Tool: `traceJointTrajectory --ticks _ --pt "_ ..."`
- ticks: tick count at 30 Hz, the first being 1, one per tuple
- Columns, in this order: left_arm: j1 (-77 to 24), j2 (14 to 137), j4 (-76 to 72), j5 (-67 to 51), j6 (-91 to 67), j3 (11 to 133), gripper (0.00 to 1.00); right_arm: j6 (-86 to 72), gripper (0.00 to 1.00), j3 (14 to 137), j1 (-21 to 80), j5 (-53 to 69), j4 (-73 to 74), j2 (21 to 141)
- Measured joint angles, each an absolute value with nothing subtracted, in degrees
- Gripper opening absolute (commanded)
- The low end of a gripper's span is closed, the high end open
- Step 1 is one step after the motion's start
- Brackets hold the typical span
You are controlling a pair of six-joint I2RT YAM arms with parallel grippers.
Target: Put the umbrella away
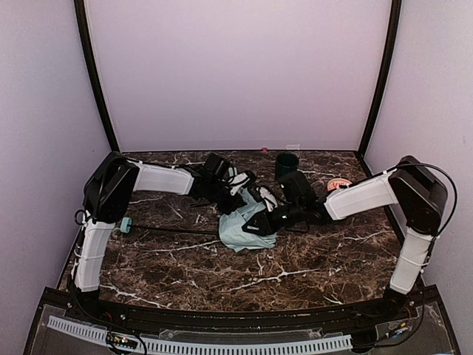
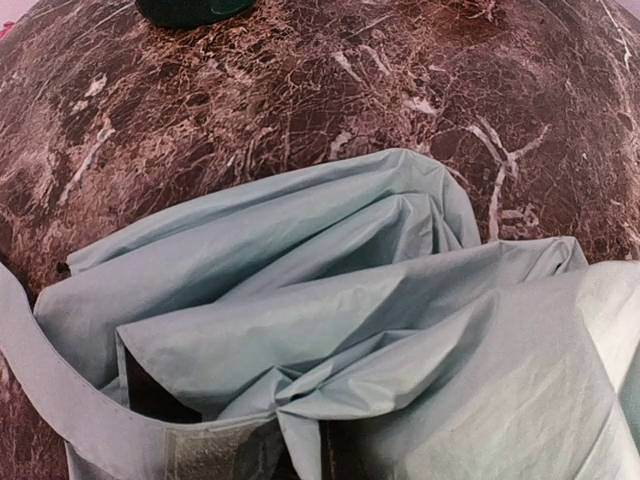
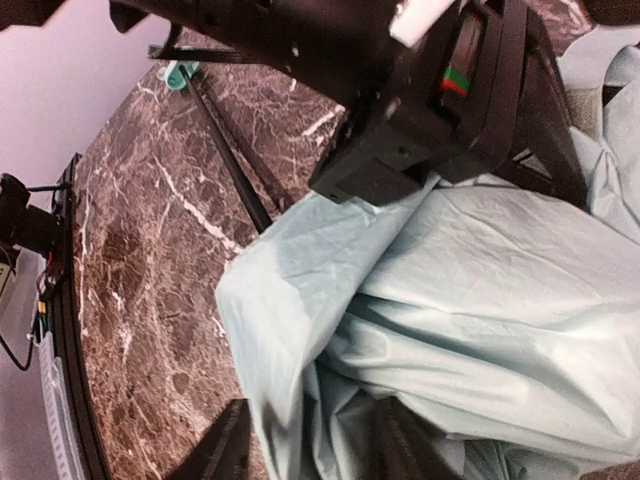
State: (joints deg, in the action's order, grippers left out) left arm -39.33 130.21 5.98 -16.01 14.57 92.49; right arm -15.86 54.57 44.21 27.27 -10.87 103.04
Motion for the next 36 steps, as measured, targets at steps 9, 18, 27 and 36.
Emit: traceJointTrajectory --ticks 9,18,27,36 --pt "-36.4 128.3 5.0 -18.5 12.6 90.9 0.89 -17.8 0.0 54.2 43.8 30.5 -13.5 104.8" --pt "-32.5 108.9 1.3 -23.3 12.1 82.3 0.99 -23.5 0.0 51.2 41.5 37.7 -21.1 101.6" --pt "-33.3 91.7 -0.9 -24.9 12.4 73.3 0.99 -27.2 0.0 50.1 41.0 41.0 -26.2 97.9" --pt "-34.7 85.6 -2.6 -33.0 6.5 57.4 0.87 -29.6 0.0 48.9 40.7 42.2 -30.0 97.5"
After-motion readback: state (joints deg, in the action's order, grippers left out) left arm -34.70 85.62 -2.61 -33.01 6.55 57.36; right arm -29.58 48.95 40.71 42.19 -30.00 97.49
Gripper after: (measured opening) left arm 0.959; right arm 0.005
